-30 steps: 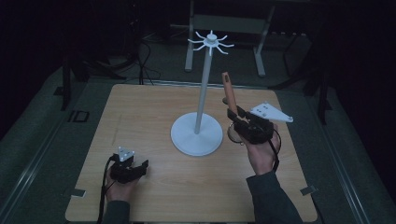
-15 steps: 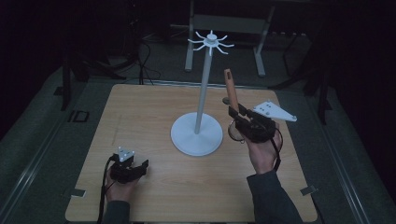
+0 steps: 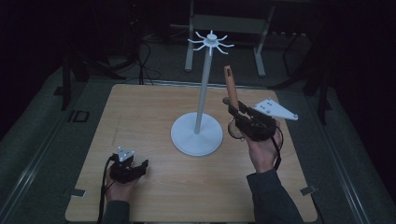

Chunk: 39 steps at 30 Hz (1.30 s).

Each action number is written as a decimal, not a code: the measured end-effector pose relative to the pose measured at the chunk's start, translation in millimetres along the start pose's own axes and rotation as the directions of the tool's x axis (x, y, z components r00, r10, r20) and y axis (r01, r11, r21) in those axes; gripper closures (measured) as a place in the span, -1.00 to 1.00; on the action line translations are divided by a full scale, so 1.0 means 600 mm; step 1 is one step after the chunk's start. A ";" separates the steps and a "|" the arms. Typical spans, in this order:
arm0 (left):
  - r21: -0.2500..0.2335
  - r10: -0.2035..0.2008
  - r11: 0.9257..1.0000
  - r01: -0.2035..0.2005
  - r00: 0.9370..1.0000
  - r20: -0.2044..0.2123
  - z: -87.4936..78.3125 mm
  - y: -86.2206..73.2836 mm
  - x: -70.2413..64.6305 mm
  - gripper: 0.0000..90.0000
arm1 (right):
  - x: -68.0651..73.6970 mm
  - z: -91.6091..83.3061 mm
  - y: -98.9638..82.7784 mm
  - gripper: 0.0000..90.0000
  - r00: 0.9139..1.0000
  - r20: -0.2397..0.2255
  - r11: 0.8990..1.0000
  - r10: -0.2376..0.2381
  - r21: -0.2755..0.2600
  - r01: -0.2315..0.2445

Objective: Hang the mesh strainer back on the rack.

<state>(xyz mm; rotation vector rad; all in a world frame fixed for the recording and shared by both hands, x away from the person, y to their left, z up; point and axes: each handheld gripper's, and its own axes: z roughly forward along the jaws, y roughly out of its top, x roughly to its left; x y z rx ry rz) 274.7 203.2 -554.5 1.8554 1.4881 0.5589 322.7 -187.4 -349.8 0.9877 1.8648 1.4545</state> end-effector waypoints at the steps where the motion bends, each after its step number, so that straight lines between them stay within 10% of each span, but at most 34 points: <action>1: 0.000 0.000 1.000 0.000 1.000 0.000 0.000 0.000 0.000 -0.19 | 0.000 0.000 0.001 0.55 1.000 0.000 1.000 -0.001 -0.003 0.001; 39: 0.005 0.003 1.000 -0.003 1.000 0.001 0.000 0.000 0.000 -0.19 | 0.002 -0.004 0.060 0.55 0.996 -0.087 0.992 0.009 -0.125 -0.019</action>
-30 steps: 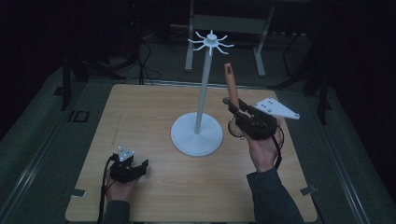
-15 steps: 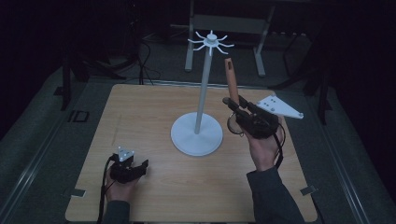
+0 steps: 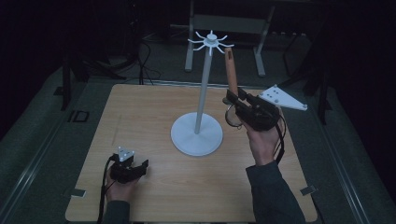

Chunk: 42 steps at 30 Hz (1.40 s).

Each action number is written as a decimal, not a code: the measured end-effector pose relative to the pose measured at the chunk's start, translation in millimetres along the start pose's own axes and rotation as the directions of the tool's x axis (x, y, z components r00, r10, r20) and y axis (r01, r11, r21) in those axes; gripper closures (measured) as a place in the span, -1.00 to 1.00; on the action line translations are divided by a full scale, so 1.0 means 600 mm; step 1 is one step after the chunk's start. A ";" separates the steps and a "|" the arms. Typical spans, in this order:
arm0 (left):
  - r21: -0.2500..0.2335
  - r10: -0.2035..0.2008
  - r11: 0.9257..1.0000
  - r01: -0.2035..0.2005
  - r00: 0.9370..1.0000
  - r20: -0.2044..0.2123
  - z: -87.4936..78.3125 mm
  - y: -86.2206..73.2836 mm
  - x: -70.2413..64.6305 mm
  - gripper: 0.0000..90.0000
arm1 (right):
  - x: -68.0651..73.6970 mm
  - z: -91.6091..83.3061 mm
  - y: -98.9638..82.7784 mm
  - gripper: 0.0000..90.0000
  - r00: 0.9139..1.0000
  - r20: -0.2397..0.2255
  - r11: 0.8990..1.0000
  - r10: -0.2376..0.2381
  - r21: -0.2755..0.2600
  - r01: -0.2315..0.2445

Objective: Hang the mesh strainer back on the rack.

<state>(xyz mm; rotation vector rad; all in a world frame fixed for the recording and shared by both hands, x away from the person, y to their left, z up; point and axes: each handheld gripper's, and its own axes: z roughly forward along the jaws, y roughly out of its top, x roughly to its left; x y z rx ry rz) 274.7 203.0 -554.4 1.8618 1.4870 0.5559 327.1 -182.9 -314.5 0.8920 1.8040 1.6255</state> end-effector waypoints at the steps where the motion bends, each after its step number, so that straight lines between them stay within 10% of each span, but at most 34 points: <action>1: 0.000 -0.001 1.000 0.001 1.000 0.000 0.000 0.000 0.000 -0.19 | -0.002 0.003 0.001 0.55 1.000 -0.007 1.000 0.006 0.004 -0.006; 15: -0.002 -0.001 1.000 0.001 1.000 0.000 0.001 0.000 -0.001 -0.19 | -0.030 0.036 0.002 0.54 0.988 -0.122 0.994 0.091 0.064 -0.084; 25: -0.006 -0.005 1.000 0.005 1.000 -0.002 0.000 0.000 0.000 -0.19 | -0.021 0.037 -0.007 -0.06 1.000 -0.015 0.995 0.022 0.096 -0.020; 42: -0.004 -0.001 1.000 0.001 1.000 0.000 0.000 0.000 0.000 -0.19 | -0.010 0.030 -0.033 -0.26 0.995 0.046 0.980 -0.091 0.182 0.081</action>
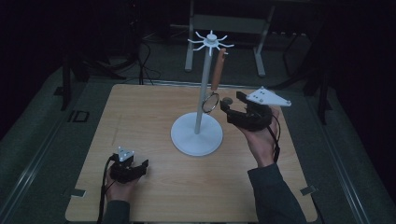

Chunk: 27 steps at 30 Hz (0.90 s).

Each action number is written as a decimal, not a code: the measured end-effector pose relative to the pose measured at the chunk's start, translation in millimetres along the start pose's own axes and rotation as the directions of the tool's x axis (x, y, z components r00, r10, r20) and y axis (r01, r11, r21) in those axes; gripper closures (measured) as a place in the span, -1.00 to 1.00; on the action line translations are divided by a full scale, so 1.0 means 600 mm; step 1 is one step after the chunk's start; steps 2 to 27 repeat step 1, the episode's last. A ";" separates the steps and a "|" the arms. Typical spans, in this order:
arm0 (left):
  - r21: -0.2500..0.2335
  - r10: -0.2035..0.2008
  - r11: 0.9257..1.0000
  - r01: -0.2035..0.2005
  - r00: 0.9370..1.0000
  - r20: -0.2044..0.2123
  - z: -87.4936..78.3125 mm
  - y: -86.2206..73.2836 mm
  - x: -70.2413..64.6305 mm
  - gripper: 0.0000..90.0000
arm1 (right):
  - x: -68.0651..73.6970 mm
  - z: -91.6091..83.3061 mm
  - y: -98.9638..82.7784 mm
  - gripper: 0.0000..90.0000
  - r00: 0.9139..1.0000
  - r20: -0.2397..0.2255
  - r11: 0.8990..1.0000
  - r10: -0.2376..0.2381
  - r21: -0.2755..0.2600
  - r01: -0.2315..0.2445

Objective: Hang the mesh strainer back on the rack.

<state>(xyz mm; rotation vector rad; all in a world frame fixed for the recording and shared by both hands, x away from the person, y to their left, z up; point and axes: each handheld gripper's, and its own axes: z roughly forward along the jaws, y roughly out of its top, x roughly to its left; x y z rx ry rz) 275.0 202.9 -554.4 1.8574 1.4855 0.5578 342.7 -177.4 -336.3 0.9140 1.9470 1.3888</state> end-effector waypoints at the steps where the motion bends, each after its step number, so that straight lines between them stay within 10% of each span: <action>1: 0.000 0.000 1.000 0.000 1.000 0.000 0.000 0.000 0.000 -0.19 | -0.002 0.000 -0.004 -0.27 1.000 0.001 1.000 -0.003 0.007 0.003; 27: 0.000 0.000 1.000 0.000 1.000 0.000 0.000 0.000 0.000 -0.19 | -0.002 0.000 -0.004 -0.27 1.000 0.001 1.000 -0.003 0.007 0.003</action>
